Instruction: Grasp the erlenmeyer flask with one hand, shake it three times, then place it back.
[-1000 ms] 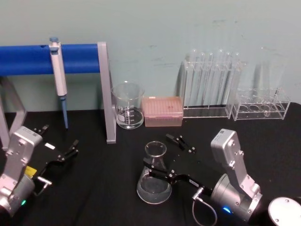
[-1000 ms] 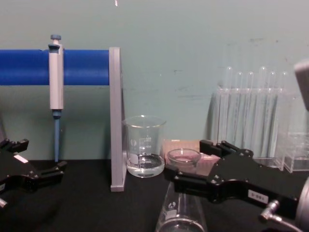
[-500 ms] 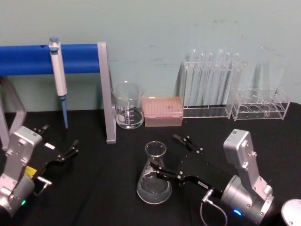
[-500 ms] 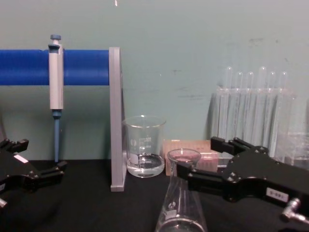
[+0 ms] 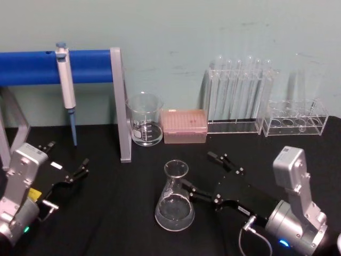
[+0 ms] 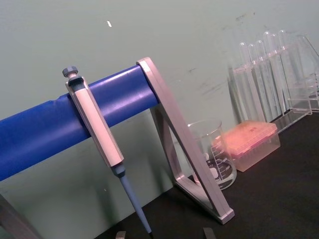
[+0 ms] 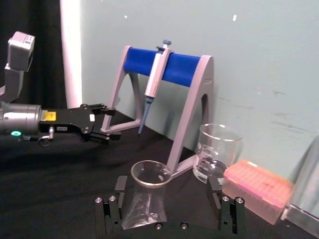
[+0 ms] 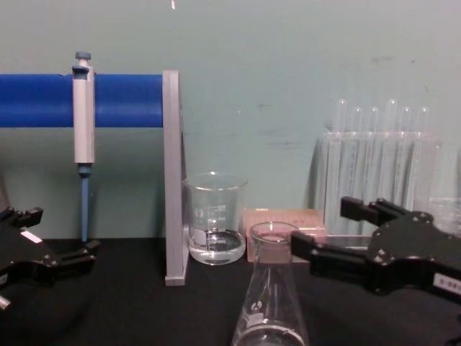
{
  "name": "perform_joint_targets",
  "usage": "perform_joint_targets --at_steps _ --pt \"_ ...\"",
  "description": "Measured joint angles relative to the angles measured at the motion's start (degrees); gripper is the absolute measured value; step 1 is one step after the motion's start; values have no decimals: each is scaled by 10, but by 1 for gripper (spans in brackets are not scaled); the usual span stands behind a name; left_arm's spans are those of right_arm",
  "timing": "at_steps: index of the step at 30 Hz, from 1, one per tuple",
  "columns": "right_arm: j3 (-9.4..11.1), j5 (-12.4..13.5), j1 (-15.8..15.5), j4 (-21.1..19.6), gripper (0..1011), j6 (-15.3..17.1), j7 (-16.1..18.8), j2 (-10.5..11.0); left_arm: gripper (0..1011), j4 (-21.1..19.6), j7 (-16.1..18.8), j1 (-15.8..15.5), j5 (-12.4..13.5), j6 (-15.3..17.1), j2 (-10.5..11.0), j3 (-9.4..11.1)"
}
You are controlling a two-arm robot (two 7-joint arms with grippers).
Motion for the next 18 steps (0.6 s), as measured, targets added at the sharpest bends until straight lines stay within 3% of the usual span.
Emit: perform_joint_targets --at_steps 11,18 --pt "29 5 -13 -12 1003 -10 -32 0 1001 0 0 0 0 0 0 0" --pt "44 -23 -17 -5 1003 -20 -72 -19 1001 0 0 0 0 0 0 0"
